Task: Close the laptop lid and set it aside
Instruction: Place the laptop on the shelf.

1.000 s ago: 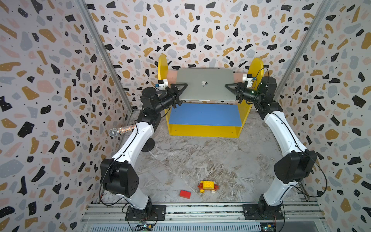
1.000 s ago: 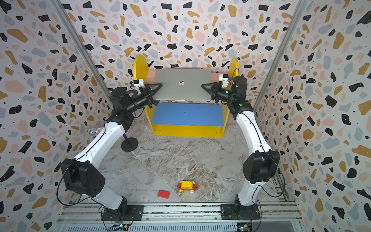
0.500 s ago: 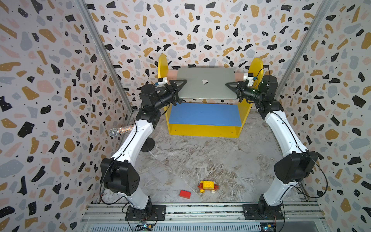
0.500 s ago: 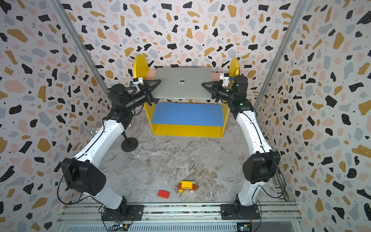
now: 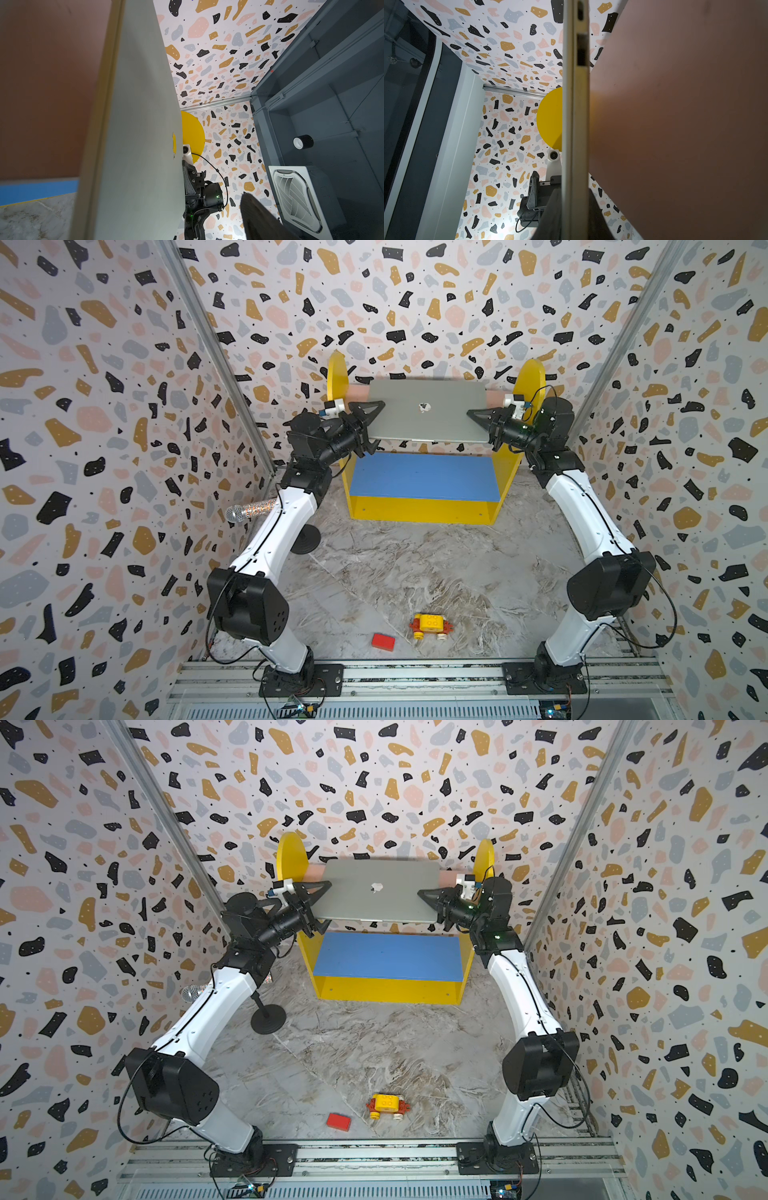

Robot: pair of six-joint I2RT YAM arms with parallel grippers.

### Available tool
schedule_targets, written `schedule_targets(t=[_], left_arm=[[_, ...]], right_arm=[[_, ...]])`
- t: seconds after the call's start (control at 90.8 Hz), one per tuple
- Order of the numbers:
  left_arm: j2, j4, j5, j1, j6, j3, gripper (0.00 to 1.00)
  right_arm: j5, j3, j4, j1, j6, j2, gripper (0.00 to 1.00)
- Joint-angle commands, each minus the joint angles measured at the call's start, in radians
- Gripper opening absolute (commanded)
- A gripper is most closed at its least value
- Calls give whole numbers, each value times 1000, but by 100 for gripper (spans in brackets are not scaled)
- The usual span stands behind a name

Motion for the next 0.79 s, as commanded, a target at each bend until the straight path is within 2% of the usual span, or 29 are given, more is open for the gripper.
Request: schedule_targets(t=[0.0, 0.529, 0.782], left_arm=[[-59, 113, -18, 28, 3, 34, 82], [-132, 49, -37, 41, 19, -22, 90], [-161, 29, -43, 45, 23, -44, 91]], right_arm=[[191, -8, 141, -47, 1, -69, 0], [300, -13, 115, -56, 23, -96, 0], [324, 33, 29, -56, 10, -92, 0]])
